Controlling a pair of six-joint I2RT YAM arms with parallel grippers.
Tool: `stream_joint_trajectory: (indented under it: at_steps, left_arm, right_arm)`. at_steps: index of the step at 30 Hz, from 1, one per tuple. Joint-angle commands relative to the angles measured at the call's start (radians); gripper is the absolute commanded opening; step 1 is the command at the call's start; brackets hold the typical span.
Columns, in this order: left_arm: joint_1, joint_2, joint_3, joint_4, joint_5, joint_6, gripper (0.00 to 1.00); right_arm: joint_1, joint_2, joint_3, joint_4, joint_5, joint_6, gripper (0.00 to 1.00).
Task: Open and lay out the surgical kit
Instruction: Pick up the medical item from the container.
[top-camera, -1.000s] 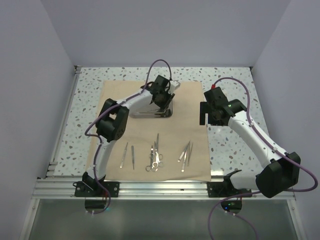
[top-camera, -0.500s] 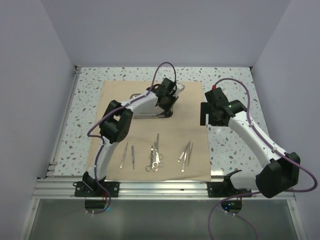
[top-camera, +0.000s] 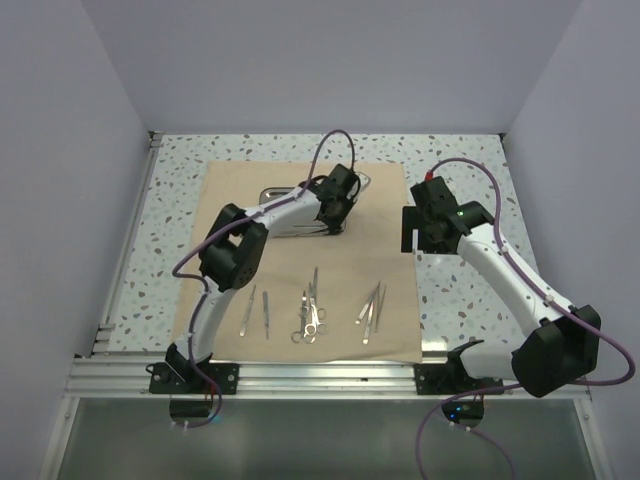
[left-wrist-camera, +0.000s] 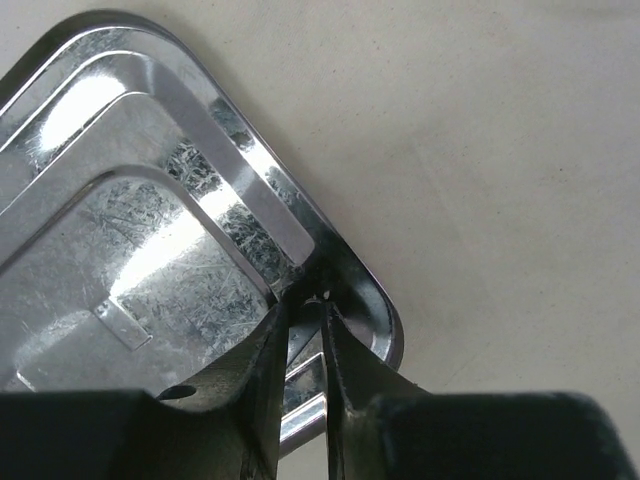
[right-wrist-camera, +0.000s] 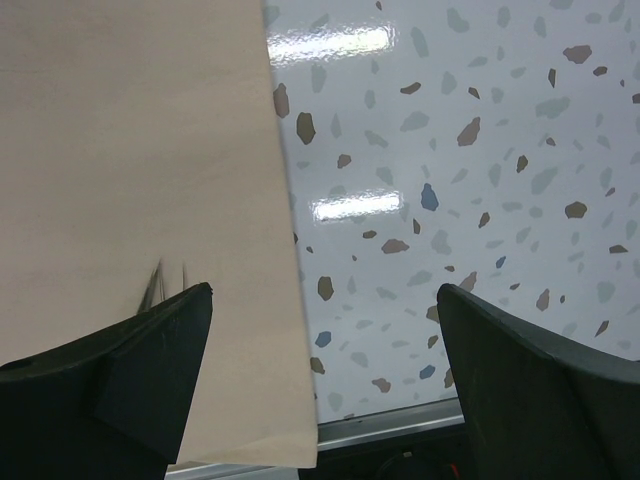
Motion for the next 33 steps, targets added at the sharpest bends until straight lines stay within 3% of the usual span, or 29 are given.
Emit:
stream_joint_trajectory:
  at_steps: [1, 8, 11, 17, 26, 33]
  left_arm:
    - [0.028, 0.207, -0.089, -0.31, -0.191, -0.025, 0.21]
    - [0.055, 0.29, -0.028, -0.336, -0.248, -0.032, 0.11]
    - [0.063, 0.308, -0.01, -0.34, -0.222, -0.03, 0.0]
    - [0.068, 0.241, 0.056, -0.357, -0.216, -0.05, 0.0]
    - [0.126, 0.123, 0.328, -0.452, -0.326, -0.097, 0.0]
    - [0.158, -0.006, 0.308, -0.394, -0.352, -0.111, 0.0]
  right_arm:
    - [-0.007, -0.021, 0.005, 0.02, -0.004, -0.018, 0.98]
    - [-0.01, -0.013, 0.014, 0.022, -0.009, -0.015, 0.98]
    - [-0.012, -0.016, 0.008, 0.022, -0.012, -0.014, 0.98]
    - [-0.01, -0.022, 0.002, 0.02, -0.018, -0.008, 0.98]
    - [-0.012, -0.014, 0.014, 0.03, -0.046, 0.008, 0.98]
    - [-0.012, -0.025, -0.006, 0.036, -0.064, 0.012, 0.98]
